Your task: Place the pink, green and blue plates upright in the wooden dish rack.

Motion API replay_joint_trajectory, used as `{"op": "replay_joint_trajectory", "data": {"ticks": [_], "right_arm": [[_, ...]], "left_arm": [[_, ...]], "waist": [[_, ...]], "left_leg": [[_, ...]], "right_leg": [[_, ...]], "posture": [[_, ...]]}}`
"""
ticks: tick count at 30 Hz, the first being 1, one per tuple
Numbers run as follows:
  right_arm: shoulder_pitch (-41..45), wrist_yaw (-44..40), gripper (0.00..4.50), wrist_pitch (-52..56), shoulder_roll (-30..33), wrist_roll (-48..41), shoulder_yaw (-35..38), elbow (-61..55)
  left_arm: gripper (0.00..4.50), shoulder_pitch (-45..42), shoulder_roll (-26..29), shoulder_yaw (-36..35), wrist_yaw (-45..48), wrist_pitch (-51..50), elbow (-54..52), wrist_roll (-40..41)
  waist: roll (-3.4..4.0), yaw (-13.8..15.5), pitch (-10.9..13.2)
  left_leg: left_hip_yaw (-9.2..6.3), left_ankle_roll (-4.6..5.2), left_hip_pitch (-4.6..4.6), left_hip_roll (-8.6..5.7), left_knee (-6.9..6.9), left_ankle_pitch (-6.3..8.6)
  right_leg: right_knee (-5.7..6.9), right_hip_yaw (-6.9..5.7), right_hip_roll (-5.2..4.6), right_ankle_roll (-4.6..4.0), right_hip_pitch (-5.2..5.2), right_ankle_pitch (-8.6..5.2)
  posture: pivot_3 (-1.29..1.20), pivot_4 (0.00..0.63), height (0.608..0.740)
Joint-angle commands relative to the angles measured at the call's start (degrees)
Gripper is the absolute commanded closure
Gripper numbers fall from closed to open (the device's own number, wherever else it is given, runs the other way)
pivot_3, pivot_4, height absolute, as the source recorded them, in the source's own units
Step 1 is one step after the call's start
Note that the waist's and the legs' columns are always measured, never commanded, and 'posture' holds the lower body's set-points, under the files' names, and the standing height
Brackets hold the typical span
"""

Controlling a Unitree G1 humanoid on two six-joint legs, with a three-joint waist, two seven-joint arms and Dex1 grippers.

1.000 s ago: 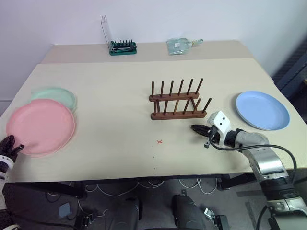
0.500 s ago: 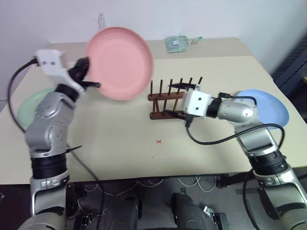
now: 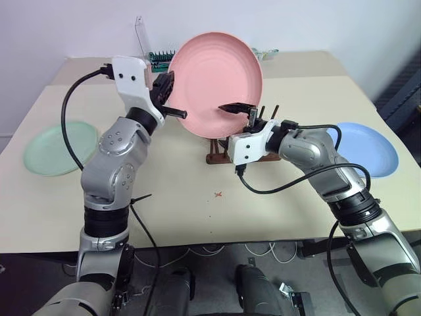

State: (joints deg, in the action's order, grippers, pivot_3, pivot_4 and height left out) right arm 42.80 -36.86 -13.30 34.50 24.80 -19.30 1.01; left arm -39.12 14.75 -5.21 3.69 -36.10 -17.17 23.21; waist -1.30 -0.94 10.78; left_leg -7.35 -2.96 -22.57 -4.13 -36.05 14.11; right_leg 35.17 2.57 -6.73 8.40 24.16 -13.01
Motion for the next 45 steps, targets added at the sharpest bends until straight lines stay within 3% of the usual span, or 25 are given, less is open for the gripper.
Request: {"op": "replay_joint_trajectory", "data": {"ticks": [1, 4, 10, 11, 15, 18, 23, 28, 33, 36, 41, 45], "right_arm": [[0.98, 1.31, 0.27, -1.51, -0.17, 0.90, 0.96, -0.13], [0.98, 2.19, 1.24, -2.05, -0.38, 1.83, 1.04, 0.55], [0.88, 3.50, 4.33, -3.32, -0.58, 2.61, 1.32, 1.14], [0.86, 3.58, 4.43, -3.45, -0.58, 2.66, 1.31, 1.20], [0.52, 4.64, 4.43, -4.20, -0.64, 3.81, 1.40, 1.33], [0.50, 5.32, 4.50, -4.49, -0.56, 4.21, 1.60, 1.53], [0.73, 7.52, 4.50, -4.76, 0.66, 4.86, 3.29, 2.86], [-0.35, 7.98, 4.50, -2.49, 3.07, 0.28, 9.23, 2.98], [-2.18, -3.20, 4.50, 17.06, 1.96, -27.06, 22.80, -5.60], [-4.06, -7.02, 4.50, 32.64, 1.27, -44.09, 28.88, -13.23], [-5.50, -2.04, 4.50, 52.72, -1.11, -68.35, 39.01, -19.96], [-7.88, 0.87, 4.50, 59.21, -1.65, -78.33, 42.28, -20.85]], "left_arm": [[4.50, -1.80, -0.69, -1.13, -0.71, -0.91, -3.26, 0.63], [4.50, -2.31, -1.45, -1.62, -0.54, -1.66, -3.45, 1.21], [4.50, -2.46, -1.90, -2.48, -0.56, -2.05, -2.78, 1.42], [4.50, -2.50, -1.98, -2.59, -0.58, -2.09, -2.77, 1.43], [4.50, -3.29, -4.37, -6.14, -1.85, -1.42, -1.73, 3.92], [3.48, -4.60, -6.06, -10.53, -4.03, 1.29, -0.42, 5.25], [1.03, -6.37, -2.99, -15.42, -7.23, 7.32, 3.23, 1.74], [1.03, -4.98, 3.63, -16.95, -5.33, 8.62, 7.81, -0.41], [1.03, 7.07, 12.66, -5.55, 16.63, 9.67, 4.56, 0.86], [1.03, 13.54, 13.93, -4.56, 24.83, 8.71, 2.16, 5.30], [1.03, 20.72, 17.16, -5.39, 34.37, 4.90, 0.64, 11.55], [1.03, 25.92, 21.29, -4.62, 40.78, 3.30, -1.33, 14.03]], "waist": [[0.00, 0.00, 0.00], [0.00, 0.09, 0.00], [0.00, -0.02, 0.00], [0.00, 0.00, 0.00], [0.00, 0.13, 0.00], [-0.01, 0.17, 0.00], [-0.01, -0.09, 0.00], [-0.02, 0.20, 0.00], [-0.01, 0.19, 0.00], [0.00, 0.00, 0.01], [0.10, -0.30, 0.03], [0.10, 0.01, 0.02]], "left_leg": [[0.00, 0.00, 0.00, 0.00, 0.00, 0.00], [0.00, -0.01, 0.00, 0.00, -0.01, 0.00], [0.00, -0.01, 0.01, 0.00, -0.02, 0.00], [0.00, -0.01, 0.01, 0.00, -0.01, -0.01], [0.00, -0.02, 0.01, -0.01, -0.05, -0.01], [0.00, -0.02, 0.01, -0.01, -0.06, -0.01], [0.01, -0.06, 0.05, 0.01, -0.02, -0.03], [0.02, -0.07, 0.04, -0.01, -0.03, -0.04], [0.00, -0.04, 0.04, -0.02, -0.04, -0.02], [-0.05, 0.25, 0.06, 0.01, -0.04, 0.14], [-0.10, 0.32, 0.12, 0.12, 0.02, 0.18], [-0.06, 0.34, 0.12, 0.10, 0.00, 0.19]], "right_leg": [[0.00, 0.00, 0.00, 0.00, 0.00, 0.00], [0.00, 0.00, 0.00, 0.00, 0.00, 0.00], [0.00, 0.01, 0.00, 0.00, -0.01, 0.00], [0.00, 0.01, 0.01, 0.00, -0.01, 0.00], [0.00, 0.01, 0.01, 0.00, -0.04, 0.00], [0.00, 0.01, 0.01, -0.01, -0.05, 0.00], [0.01, 0.01, 0.02, -0.02, -0.04, 0.01], [0.01, 0.02, 0.02, -0.02, -0.04, 0.01], [-0.06, 0.02, 0.00, -0.02, -0.15, 0.01], [-0.04, 0.02, 0.02, -0.03, -0.17, 0.01], [0.08, 0.02, 0.10, -0.13, -0.09, 0.05], [0.05, 0.02, 0.07, -0.15, -0.12, 0.06]], "posture": [[0.00, 0.150, 0.740], [0.00, 0.150, 0.740], [0.00, 0.150, 0.740], [0.00, 0.150, 0.740], [0.00, 0.150, 0.740], [0.00, 0.150, 0.740], [0.00, 0.150, 0.740], [0.00, 0.150, 0.740], [0.00, 0.150, 0.740], [0.00, 0.150, 0.740], [0.00, 0.150, 0.740], [0.00, 0.150, 0.740]]}}
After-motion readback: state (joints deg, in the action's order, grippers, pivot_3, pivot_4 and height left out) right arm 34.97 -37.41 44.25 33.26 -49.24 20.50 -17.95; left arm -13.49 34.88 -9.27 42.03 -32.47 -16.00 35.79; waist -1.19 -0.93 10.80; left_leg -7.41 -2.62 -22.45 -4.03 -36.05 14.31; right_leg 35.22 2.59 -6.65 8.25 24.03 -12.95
